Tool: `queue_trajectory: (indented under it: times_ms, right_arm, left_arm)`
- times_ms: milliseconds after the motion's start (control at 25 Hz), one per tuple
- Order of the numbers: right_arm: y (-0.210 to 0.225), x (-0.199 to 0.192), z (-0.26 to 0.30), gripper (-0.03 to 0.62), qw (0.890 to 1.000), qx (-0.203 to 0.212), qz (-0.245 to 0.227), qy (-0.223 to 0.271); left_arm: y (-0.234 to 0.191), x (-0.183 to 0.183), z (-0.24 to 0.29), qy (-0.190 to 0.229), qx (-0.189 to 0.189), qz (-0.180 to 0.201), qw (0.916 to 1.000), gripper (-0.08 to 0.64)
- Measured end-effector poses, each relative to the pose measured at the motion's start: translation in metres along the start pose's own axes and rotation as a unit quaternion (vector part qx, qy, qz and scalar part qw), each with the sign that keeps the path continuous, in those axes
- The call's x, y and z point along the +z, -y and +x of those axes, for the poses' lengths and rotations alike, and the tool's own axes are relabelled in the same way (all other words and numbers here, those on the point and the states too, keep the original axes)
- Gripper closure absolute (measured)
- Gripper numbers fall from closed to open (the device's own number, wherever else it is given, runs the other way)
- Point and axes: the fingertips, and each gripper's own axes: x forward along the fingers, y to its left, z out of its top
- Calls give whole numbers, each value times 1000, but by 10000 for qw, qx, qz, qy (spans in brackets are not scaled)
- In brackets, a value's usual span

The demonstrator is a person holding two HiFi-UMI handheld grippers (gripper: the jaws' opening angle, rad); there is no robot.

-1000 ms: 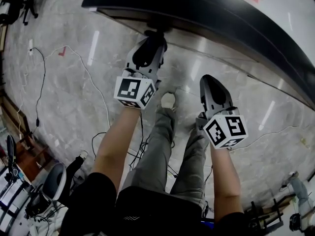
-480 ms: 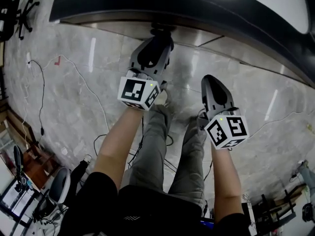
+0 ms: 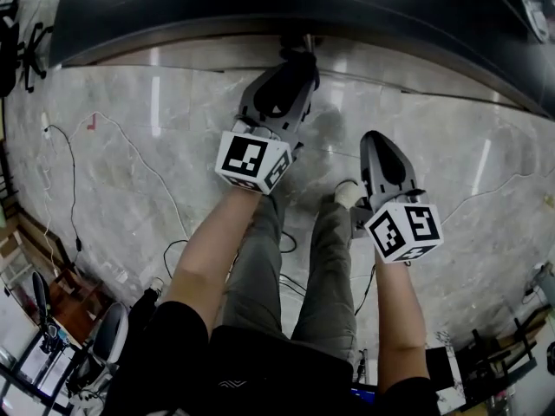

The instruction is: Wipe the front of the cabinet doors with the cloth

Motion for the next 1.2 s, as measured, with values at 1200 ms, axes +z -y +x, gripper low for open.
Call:
queue_trajectory:
  times_ms: [1200]
  right_arm:
    - [-111, -47, 106, 551, 9941, 749, -346, -699]
  left_arm:
    - [-158, -37, -131, -282, 1299, -233, 9908, 430]
